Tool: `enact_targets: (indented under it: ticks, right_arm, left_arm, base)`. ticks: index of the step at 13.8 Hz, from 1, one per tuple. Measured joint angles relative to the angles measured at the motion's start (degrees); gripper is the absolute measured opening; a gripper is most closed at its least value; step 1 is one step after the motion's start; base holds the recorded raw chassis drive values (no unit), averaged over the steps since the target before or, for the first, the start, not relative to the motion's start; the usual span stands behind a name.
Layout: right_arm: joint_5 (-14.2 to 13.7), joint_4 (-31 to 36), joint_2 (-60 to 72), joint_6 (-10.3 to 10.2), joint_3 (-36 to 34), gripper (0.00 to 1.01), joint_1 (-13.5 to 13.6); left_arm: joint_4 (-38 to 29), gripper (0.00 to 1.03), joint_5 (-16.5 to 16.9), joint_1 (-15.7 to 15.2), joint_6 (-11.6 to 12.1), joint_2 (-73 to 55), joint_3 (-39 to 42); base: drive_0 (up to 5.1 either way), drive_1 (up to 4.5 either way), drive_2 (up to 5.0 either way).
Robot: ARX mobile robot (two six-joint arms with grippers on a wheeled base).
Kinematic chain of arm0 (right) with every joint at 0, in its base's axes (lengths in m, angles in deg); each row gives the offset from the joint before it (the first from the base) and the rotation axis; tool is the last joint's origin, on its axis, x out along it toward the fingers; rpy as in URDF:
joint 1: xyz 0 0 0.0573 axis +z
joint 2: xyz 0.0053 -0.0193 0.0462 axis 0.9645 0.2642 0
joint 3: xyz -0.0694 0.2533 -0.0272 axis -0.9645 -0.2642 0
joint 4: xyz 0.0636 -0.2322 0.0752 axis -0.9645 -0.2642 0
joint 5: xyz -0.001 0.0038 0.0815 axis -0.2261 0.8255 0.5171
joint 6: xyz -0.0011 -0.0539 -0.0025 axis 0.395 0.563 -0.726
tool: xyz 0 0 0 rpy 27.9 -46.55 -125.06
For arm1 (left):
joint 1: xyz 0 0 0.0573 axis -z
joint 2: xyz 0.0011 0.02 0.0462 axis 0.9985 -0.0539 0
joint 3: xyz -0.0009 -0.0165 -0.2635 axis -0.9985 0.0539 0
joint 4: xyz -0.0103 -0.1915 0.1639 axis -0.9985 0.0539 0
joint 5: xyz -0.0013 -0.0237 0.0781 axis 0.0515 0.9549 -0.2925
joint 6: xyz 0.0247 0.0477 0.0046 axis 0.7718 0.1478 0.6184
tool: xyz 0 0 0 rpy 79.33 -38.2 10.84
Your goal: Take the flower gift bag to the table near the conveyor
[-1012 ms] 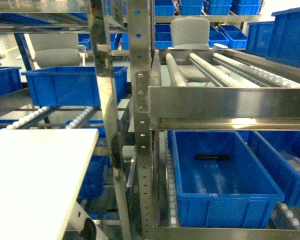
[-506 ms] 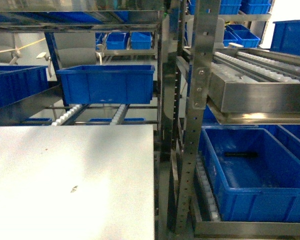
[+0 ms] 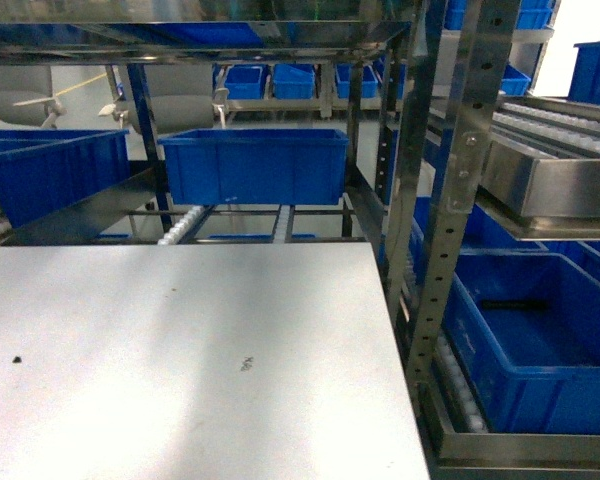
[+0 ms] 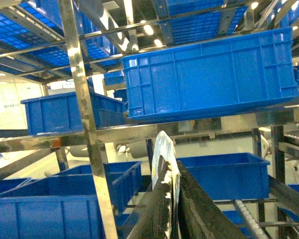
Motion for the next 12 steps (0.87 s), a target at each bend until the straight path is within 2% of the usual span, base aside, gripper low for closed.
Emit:
enact_targets:
  ticks: [6,12]
  right_arm:
    - [0.0,0.0,0.0,0.0,0.0,0.03,0.0]
    - [0.0,0.1,-0.1,0.0,0.0,0.03,0.0]
  left_arm:
    - [0.0,0.02,0.0,0.0,0.0,0.0,0.0]
    - [0.0,0.02,0.0,0.0,0.0,0.0,0.0]
  base:
    - [-4.7,3.73,1.3]
    - [-4.9,1.87,3.1]
